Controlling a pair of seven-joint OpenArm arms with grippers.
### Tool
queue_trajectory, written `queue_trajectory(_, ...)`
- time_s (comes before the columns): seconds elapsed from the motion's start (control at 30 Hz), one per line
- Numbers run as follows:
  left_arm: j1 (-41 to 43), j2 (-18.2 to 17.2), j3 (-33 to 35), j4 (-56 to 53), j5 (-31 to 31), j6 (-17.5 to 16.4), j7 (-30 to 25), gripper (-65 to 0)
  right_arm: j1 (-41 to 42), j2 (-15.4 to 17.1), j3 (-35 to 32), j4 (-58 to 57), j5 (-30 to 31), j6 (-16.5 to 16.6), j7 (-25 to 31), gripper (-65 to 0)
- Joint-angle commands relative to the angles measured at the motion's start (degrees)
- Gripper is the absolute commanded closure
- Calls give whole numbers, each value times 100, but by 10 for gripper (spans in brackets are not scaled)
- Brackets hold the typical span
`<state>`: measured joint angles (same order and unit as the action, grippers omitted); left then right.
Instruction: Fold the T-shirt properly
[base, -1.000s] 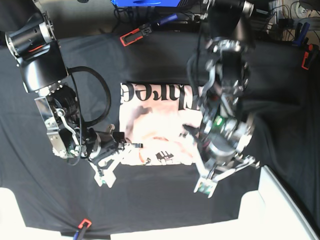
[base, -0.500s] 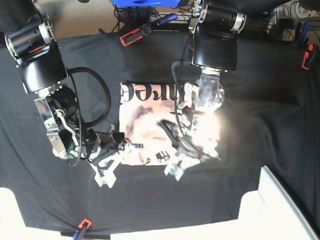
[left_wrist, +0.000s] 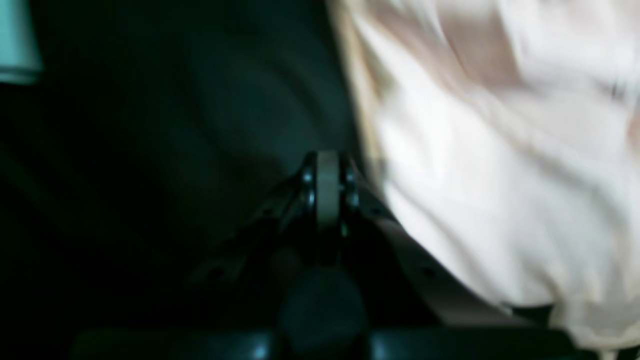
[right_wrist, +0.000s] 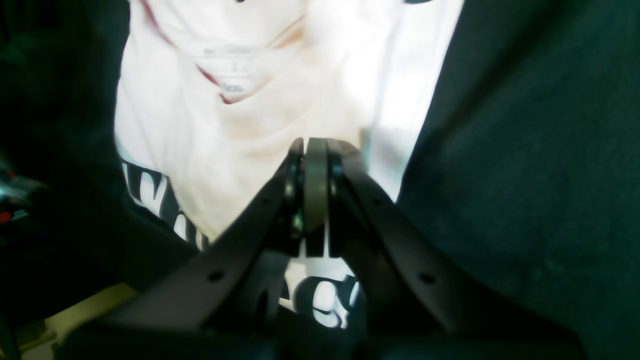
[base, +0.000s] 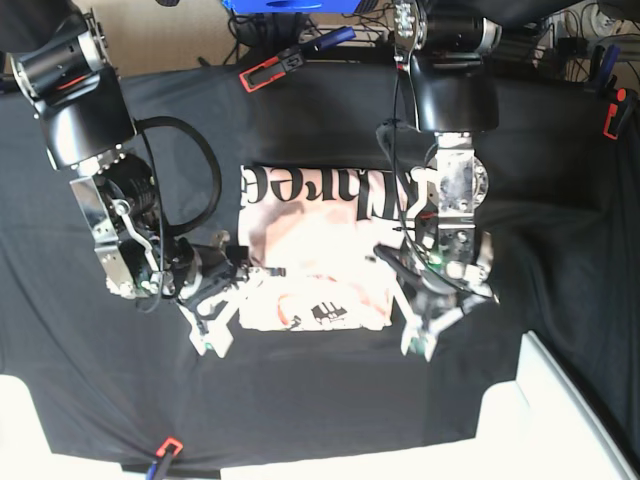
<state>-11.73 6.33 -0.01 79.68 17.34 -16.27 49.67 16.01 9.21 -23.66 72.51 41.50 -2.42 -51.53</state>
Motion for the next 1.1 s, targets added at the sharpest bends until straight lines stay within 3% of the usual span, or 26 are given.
queue_trajectory(0.0, 34, -31, 32, 344, -33, 23, -110, 0, 162, 85, 14, 243, 57, 53, 217, 0)
queue_trajectory(0.13, 474, -259, 32, 942, -33, 23, -883, 0, 109, 578, -126, 692, 57, 53, 814, 0)
queue_trajectory(0.27, 975, -637, 41, 1505, -24, 23, -1640, 0, 118, 1316, -531, 1105, 57, 53, 1113, 0)
queue_trajectory(0.53, 1713, -1622, -12, 2498, -33, 23, -2149, 0, -137, 2802, -935, 2573, 13, 44, 1219, 0)
queue_trajectory(0.6, 1880, -1815, -30, 2674, -33, 23, -2149, 0, -375, 3066, -953, 2890, -435, 26, 1403, 0)
queue_trajectory(0.67, 2039, -2000, -30, 2762, -33, 23, -2149, 0, -814, 3189, -935, 3153, -1306, 26, 1781, 0)
queue_trajectory(0.8, 2250, -2202, -47, 2779, -33, 23, -2185, 0, -1948, 3022, -645, 3250, -3319, 17, 2687, 0)
queue_trajectory(0.9, 2592, -2395, -47, 2709, -42, 23, -2782, 0, -2880, 2353, 234, 3118, -4497, 44, 3381, 0)
queue_trajectory(1.0, 2988, -2510, -56, 2586, -42, 40, -3477, 0, -3496, 1597, 1421, 2925, -4866, 79, 4190, 0)
queue_trajectory(1.07, 3252, -2475, -258, 2542, -42, 40, -3767, 0, -3803, 1316, 2036, 2846, -4866, 307, 4665, 0)
